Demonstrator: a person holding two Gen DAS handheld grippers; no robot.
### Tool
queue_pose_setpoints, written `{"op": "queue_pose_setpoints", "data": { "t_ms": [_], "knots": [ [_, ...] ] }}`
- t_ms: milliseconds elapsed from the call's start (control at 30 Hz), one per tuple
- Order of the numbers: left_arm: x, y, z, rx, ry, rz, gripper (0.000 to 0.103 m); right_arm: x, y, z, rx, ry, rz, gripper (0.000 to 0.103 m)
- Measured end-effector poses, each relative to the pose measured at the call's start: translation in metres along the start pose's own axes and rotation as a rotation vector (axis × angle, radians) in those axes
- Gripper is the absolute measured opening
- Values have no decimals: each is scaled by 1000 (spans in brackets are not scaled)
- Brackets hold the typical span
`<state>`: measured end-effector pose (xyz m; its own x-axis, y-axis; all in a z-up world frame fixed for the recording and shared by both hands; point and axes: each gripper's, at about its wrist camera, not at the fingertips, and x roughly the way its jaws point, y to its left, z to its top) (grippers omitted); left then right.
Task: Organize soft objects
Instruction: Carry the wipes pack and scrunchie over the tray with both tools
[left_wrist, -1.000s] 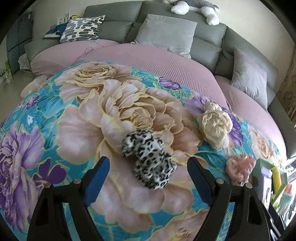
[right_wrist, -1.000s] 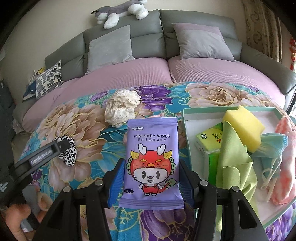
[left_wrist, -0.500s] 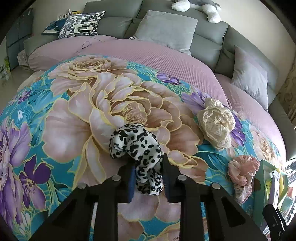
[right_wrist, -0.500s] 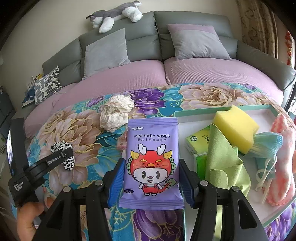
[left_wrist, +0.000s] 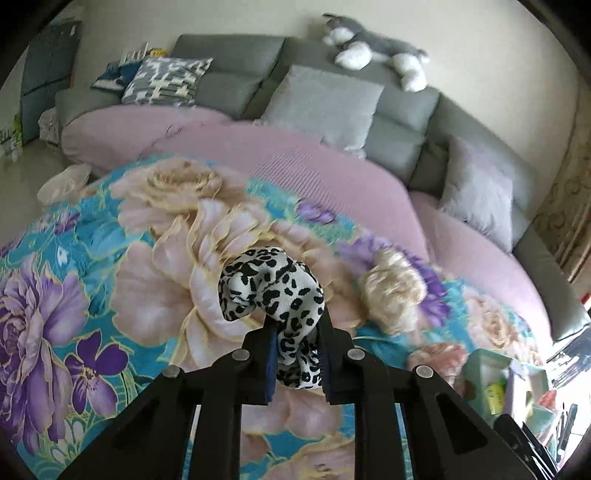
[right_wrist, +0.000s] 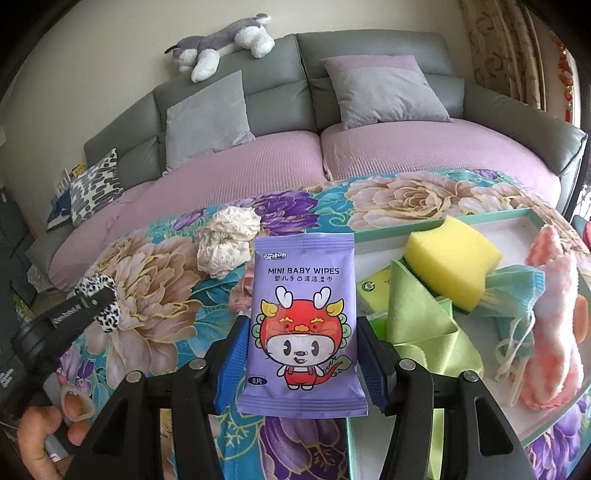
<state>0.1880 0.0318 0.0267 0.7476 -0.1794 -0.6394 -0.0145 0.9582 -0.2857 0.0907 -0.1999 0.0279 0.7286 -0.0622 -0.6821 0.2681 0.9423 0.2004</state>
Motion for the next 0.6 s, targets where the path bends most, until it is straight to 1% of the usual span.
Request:
{"op": "queue_pose_setpoints", "data": {
  "t_ms": [300, 500, 600],
  "knots": [
    [-21, -33, 0, 71, -39, -77, 19, -14, -13, 5, 26, -38, 1, 59],
    [-27, -50, -4, 110, -42, -117, 19, -18, -20, 6, 36, -46, -8, 59],
    [-32, -60, -6, 122, -40, -150, 19, -23, -26, 8, 37, -57, -19, 59]
  ]
}}
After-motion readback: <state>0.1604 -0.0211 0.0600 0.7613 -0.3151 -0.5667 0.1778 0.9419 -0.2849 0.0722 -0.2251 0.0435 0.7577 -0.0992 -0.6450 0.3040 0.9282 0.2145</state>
